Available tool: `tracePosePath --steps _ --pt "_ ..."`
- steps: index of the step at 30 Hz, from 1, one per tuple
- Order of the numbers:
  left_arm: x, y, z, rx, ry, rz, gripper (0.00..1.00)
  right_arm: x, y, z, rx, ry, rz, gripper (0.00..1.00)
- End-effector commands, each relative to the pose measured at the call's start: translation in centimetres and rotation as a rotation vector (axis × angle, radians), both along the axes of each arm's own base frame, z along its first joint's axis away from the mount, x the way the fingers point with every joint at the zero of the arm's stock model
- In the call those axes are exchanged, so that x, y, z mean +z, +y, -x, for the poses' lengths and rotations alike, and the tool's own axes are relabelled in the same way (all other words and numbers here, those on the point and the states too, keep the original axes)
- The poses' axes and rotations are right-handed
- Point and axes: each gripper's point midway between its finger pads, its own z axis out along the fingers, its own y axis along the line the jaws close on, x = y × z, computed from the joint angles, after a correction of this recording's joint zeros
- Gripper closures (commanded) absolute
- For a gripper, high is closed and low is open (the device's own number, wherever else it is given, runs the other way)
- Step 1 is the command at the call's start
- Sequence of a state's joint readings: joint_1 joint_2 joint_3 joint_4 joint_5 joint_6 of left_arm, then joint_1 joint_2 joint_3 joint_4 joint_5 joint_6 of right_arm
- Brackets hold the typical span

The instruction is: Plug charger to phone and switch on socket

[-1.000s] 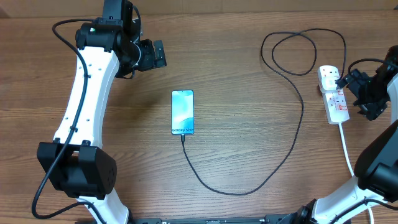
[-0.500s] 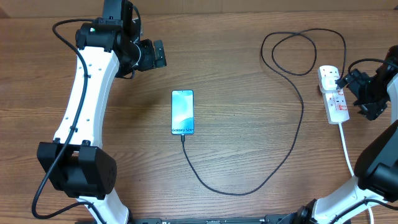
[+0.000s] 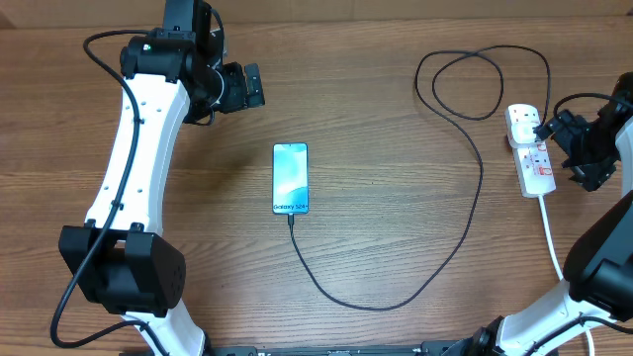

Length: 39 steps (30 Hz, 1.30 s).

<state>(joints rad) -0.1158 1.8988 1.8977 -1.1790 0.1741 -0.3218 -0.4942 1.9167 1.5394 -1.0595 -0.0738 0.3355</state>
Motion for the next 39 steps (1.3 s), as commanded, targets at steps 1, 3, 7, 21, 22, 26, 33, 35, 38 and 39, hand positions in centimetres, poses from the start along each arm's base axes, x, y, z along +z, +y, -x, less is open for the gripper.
tracePosePath --steps 1,3,7,21,22,26,33,35,38,39 --pt "0.6 0.4 0.0 0.005 -0.018 -0.009 0.0 1.6 -0.3 -0.7 0.008 -0.042 0.025 0.0" --pt "0.6 0.4 0.0 0.005 -0.018 -0.009 0.0 1.6 -0.3 -0.7 0.008 -0.042 0.025 0.0" --pt "0.5 0.4 -0.1 0.005 -0.016 -0.009 0.01 1.6 -0.3 -0.7 0.008 -0.042 0.025 0.0" --pt "6.0 -0.7 1.8 -0.022 -0.152 -0.021 0.0 1.6 -0.3 -0.7 0.008 -0.042 0.025 0.0" --pt "6.7 -0.6 2.2 -0.02 -0.165 -0.022 0.0 1.6 -0.3 -0.7 0.008 -0.042 0.025 0.0" --pt "8.7 0.4 5.5 -0.014 -0.158 -0.052 0.0 1.6 -0.3 -0.7 0.008 -0.042 0.025 0.0" --pt "11.4 2.3 8.3 0.027 -0.22 -0.117 0.0 1.6 -0.3 -0.7 0.008 -0.042 0.025 0.0" --pt "11.5 2.5 8.3 0.014 -0.252 -0.126 0.01 1.6 -0.3 -0.7 0.008 -0.042 0.025 0.0" --pt "11.1 2.2 7.3 -0.011 -0.313 -0.125 0.0 1.6 -0.3 -0.7 0.008 -0.042 0.025 0.0" --pt "10.7 2.0 6.9 -0.013 -0.338 -0.115 0.0 1.6 -0.3 -0.7 0.008 -0.042 0.025 0.0"
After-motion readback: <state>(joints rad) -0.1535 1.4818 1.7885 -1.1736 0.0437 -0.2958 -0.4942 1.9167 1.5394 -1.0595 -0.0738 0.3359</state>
